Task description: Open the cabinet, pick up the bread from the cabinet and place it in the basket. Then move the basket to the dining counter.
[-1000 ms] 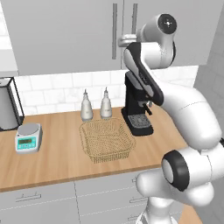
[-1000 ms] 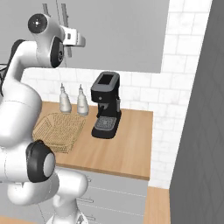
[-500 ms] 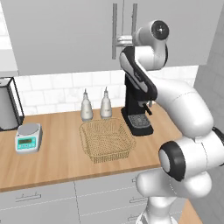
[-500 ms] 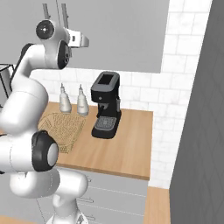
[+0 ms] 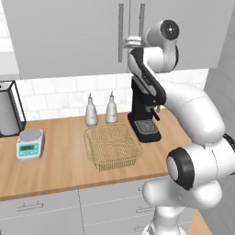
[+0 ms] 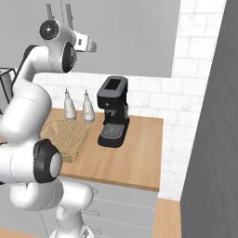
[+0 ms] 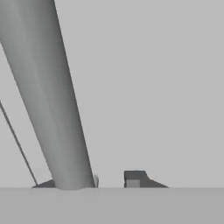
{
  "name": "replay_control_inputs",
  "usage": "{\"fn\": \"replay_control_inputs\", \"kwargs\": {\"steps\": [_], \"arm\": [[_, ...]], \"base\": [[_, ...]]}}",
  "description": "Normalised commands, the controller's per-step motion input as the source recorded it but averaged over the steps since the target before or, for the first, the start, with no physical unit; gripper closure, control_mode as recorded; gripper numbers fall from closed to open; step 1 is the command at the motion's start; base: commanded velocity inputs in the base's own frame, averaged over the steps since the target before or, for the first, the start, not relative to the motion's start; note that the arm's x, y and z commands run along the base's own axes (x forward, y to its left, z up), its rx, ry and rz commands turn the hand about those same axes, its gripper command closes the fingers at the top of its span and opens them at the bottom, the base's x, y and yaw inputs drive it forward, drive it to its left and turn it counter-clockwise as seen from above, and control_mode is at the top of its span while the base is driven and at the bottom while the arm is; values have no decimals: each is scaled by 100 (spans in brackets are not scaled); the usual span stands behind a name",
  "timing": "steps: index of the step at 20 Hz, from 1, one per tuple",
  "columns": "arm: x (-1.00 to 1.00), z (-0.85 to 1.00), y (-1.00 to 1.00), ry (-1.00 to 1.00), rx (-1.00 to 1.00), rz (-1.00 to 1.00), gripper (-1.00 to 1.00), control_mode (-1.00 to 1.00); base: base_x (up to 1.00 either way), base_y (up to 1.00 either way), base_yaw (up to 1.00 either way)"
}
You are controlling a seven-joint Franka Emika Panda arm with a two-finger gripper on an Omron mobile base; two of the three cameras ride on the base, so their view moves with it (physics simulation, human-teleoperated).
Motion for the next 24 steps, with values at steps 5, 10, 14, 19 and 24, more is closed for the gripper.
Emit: {"fn": "replay_control_inputs", "kwargs": {"steps": [5,10,14,19,24], "arm": [[-67,0,-100,-3,10,1,100,-100],[-100,0,-100,-28,2,8,100,-100],[-100,0,-100,-21,0,7,100,-100],[-93,0,-100,-2,0,2,100,-100],[-93,0,-100,0,0,0,100,-100]], "base": [[0,0,0],[0,0,0],[0,0,0],[0,0,0],[0,0,0]]}}
